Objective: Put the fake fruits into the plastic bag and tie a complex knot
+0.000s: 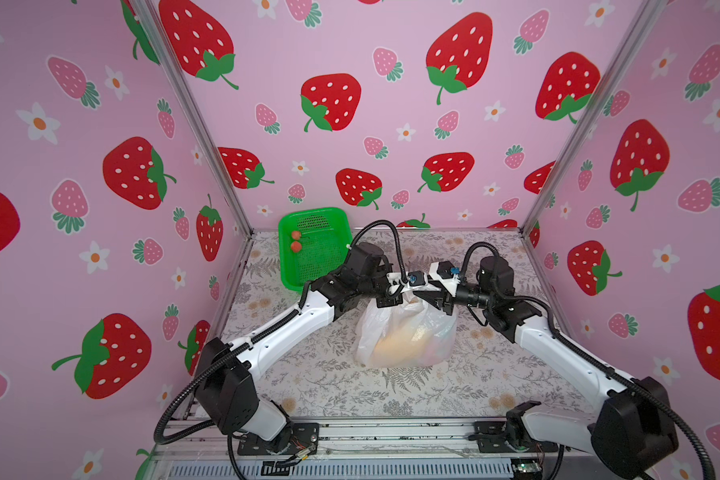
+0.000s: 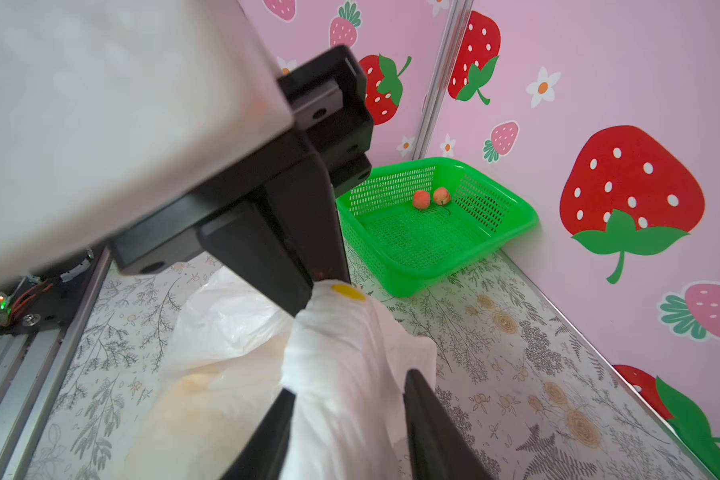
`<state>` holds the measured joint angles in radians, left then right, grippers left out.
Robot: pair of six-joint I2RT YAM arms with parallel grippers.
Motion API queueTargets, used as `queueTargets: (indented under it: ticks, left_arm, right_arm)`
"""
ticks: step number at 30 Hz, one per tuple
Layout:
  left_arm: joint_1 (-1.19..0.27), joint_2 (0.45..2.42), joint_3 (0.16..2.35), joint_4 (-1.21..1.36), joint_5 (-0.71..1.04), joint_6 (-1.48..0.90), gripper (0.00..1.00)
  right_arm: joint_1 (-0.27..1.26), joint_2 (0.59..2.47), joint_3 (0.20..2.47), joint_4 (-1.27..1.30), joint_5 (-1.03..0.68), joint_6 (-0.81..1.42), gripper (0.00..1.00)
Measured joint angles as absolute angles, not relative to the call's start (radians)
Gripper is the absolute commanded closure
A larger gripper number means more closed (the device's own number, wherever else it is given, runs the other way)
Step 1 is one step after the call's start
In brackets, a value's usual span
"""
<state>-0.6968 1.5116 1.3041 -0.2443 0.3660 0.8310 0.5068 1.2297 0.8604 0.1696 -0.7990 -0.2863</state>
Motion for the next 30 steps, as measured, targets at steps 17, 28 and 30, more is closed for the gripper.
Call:
queueTargets:
  ticks: [17,28,30]
  left_arm:
    - [-0.686,1.481,1.304,-0.31,0.322,0.798,0.59]
    - [-0.65,1.524,1.364,-0.443,0.296,0.721,0.79]
    - [-0.65,1.53,1.372,-0.454,0.295,0.696,0.9]
  right_arm:
    - [0.509,1.231,0.875,0.145,-0.765,-0.29,1.0]
    - [0.56,1.192,0.874,0.148,-0.653,-0.321,1.0]
    - [0.569,1.182,0.869,0.152,-0.603,-0.338,1.0]
